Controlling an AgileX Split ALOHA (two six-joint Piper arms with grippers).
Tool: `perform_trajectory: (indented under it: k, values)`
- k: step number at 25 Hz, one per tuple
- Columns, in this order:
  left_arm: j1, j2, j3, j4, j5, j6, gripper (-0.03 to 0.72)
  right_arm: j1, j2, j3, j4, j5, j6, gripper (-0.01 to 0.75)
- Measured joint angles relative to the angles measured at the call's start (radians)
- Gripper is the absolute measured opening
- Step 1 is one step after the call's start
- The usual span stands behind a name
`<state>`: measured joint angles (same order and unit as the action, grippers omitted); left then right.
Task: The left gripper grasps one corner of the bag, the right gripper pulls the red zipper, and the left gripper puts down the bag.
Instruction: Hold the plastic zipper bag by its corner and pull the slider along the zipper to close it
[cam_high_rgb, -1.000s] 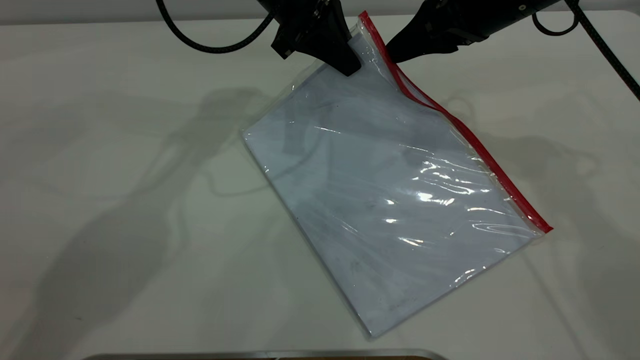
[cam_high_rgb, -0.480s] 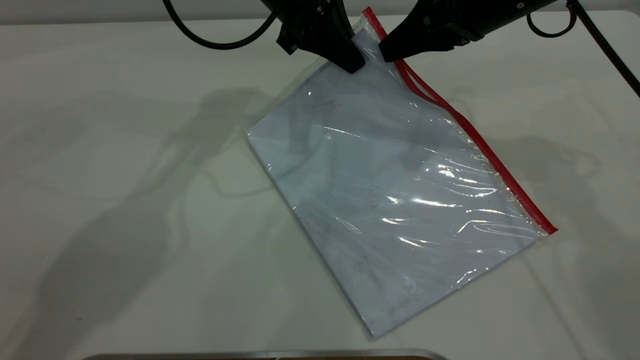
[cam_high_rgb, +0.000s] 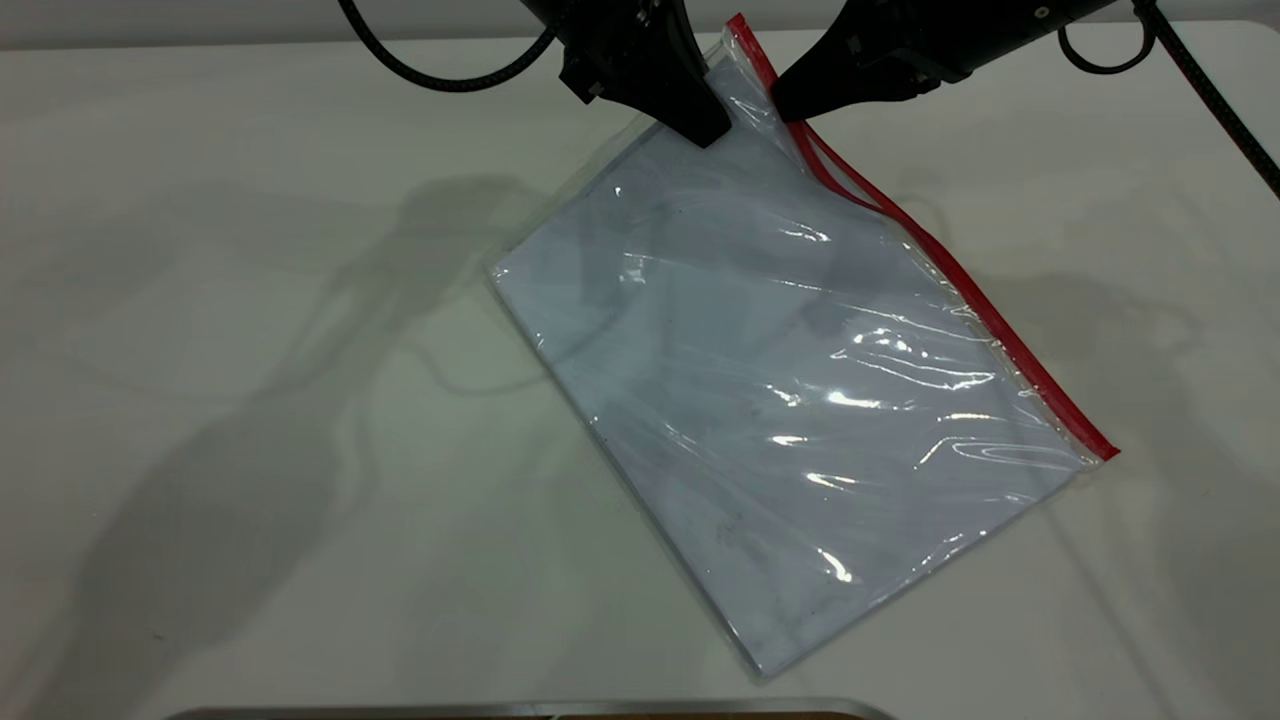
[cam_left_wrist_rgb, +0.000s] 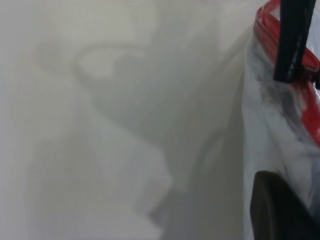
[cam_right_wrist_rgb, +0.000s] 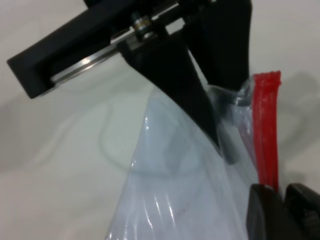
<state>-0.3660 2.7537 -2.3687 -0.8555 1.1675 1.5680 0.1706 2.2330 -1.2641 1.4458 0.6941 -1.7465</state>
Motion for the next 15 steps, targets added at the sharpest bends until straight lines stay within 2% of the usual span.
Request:
perform_trajectory:
  k: [15]
  values:
    - [-0.001,0.003,0.0,-0.004,0.0,-0.048,0.052,0.0,0.0,0.0,-0.022,-0.071,0.053,0.033]
